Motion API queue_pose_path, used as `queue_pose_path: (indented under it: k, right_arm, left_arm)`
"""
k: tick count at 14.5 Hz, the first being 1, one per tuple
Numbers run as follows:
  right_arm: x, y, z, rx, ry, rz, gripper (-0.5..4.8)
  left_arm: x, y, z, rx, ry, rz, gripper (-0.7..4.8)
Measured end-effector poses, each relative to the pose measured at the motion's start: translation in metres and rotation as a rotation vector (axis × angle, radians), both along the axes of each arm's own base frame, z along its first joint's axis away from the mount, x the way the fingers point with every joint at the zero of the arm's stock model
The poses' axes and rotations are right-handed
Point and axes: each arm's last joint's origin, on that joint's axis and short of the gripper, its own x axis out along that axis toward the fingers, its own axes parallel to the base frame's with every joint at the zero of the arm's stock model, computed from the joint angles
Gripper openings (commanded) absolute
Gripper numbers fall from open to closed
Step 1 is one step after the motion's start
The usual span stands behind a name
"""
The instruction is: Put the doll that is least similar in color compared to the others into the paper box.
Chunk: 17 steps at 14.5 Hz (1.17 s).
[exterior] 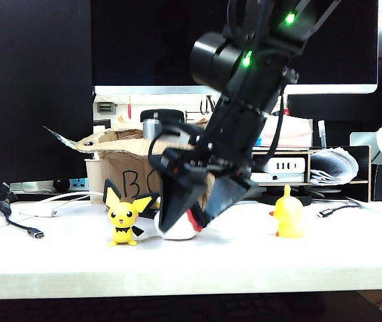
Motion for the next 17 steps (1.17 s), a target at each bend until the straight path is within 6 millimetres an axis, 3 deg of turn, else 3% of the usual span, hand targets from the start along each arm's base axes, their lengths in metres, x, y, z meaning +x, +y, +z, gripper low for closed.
queue_pose_path:
  k: [10, 13, 17]
  right_arm:
    - [0.0047, 0.004, 0.0017, 0.044, -0.049, 0.002, 4.79]
    - [0.0055, 0.0046, 0.0024, 0.052, -0.059, 0.002, 4.5]
    - [0.0065, 0.0056, 0.0008, 0.056, -0.06, 0.001, 2.25]
  left_arm:
    - [0.0, 0.0, 0.0, 0.0, 0.001, 0.0, -0.05]
    - [0.0, 0.0, 0.0, 0.0, 0.0, 0.0, -0.05]
    - [0.0, 0.0, 0.0, 0.0, 0.001, 0.0, -0.05]
